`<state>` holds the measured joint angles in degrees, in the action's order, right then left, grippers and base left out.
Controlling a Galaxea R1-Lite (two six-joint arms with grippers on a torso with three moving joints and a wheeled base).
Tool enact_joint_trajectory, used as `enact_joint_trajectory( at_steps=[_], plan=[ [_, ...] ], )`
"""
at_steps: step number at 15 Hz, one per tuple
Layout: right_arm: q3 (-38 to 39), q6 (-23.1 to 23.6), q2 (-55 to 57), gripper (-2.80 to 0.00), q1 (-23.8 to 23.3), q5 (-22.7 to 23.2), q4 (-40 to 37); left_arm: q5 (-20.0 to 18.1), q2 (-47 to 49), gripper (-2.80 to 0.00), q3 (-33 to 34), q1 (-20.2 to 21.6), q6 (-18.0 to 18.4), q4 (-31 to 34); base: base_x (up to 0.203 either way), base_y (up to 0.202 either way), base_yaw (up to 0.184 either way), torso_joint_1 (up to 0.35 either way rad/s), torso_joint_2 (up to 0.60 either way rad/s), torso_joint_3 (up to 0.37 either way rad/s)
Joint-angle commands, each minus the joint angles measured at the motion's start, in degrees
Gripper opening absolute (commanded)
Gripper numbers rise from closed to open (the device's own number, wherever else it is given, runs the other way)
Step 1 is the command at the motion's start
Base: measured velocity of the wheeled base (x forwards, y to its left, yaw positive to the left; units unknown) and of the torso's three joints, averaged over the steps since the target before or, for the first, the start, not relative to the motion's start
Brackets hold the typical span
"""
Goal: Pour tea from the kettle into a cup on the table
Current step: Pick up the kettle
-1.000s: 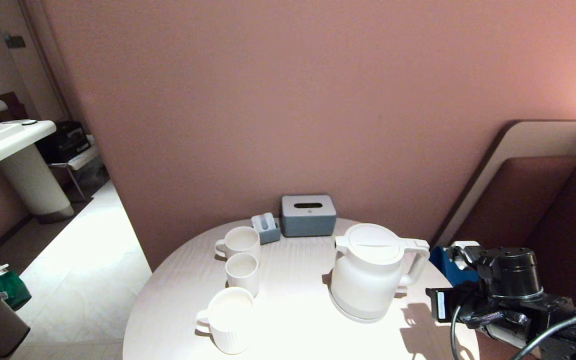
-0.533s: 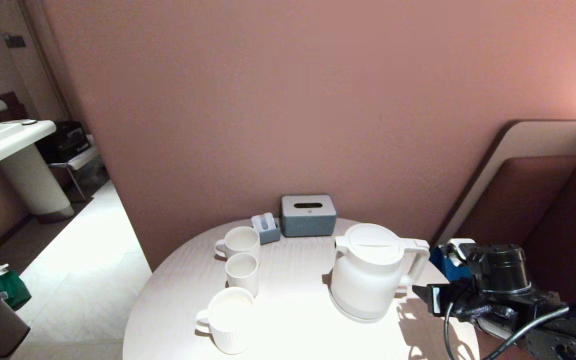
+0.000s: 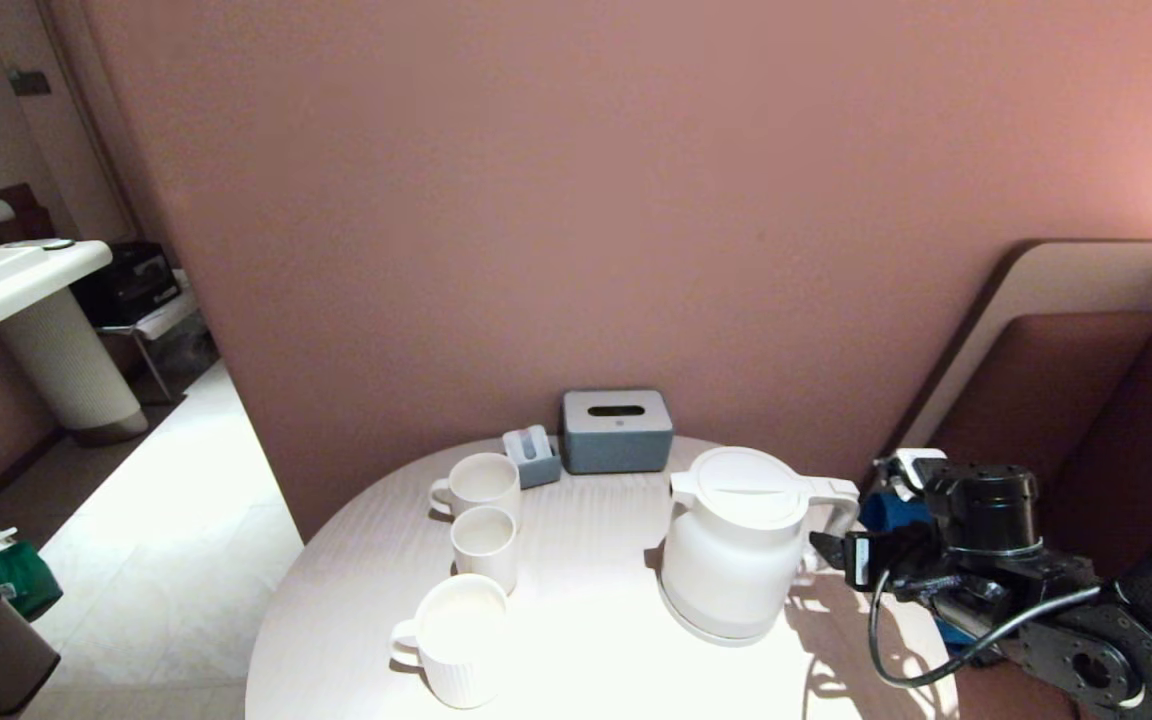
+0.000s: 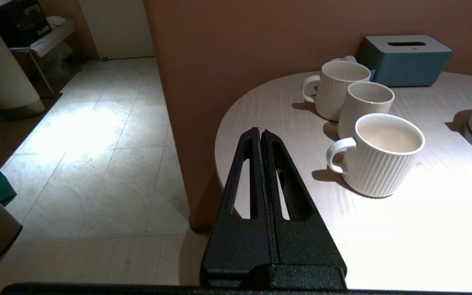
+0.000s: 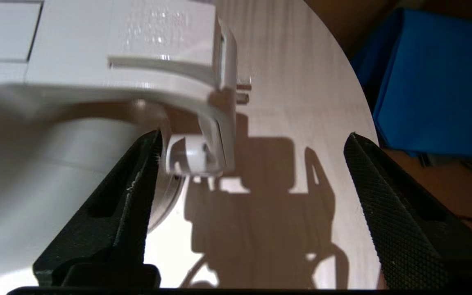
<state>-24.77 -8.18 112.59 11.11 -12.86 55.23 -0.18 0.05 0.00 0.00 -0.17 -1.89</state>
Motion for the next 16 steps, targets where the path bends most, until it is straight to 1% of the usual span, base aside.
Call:
enact_joint_trajectory(
  at_steps=[1, 5, 10, 12, 14, 16],
  plan=[
    [-0.2, 0.7, 5.6, 0.0, -0.1, 0.0, 5.0, 0.0, 0.0, -2.8, 0.0, 0.0, 0.0, 0.0, 0.0, 0.0, 0.0, 0.0, 0.0, 0.0],
    [-0.1, 2.2, 11.0, 0.0, -0.1, 0.0, 17.6, 0.0, 0.0, -2.8, 0.0, 0.0, 0.0, 0.0, 0.0, 0.0, 0.0, 0.0, 0.0, 0.0],
    [0.7, 2.4, 11.2, 0.0, -0.2, 0.1, 23.8, 0.0, 0.0, -2.8, 0.0, 0.0, 0.0, 0.0, 0.0, 0.0, 0.0, 0.0, 0.0, 0.0],
    [1.1, 2.1, 11.8, 0.0, -0.2, 0.1, 24.1, 0.0, 0.0, -2.8, 0.0, 0.0, 0.0, 0.0, 0.0, 0.0, 0.0, 0.0, 0.0, 0.0],
    [1.2, 2.2, 13.2, 0.0, -0.5, 0.1, 28.5, 0.0, 0.0, -2.8, 0.0, 0.0, 0.0, 0.0, 0.0, 0.0, 0.0, 0.0, 0.0, 0.0],
    [1.6, 3.7, 15.5, 0.0, -0.6, 0.0, 32.5, 0.0, 0.0, -2.8, 0.0, 0.0, 0.0, 0.0, 0.0, 0.0, 0.0, 0.0, 0.0, 0.0]
  ],
)
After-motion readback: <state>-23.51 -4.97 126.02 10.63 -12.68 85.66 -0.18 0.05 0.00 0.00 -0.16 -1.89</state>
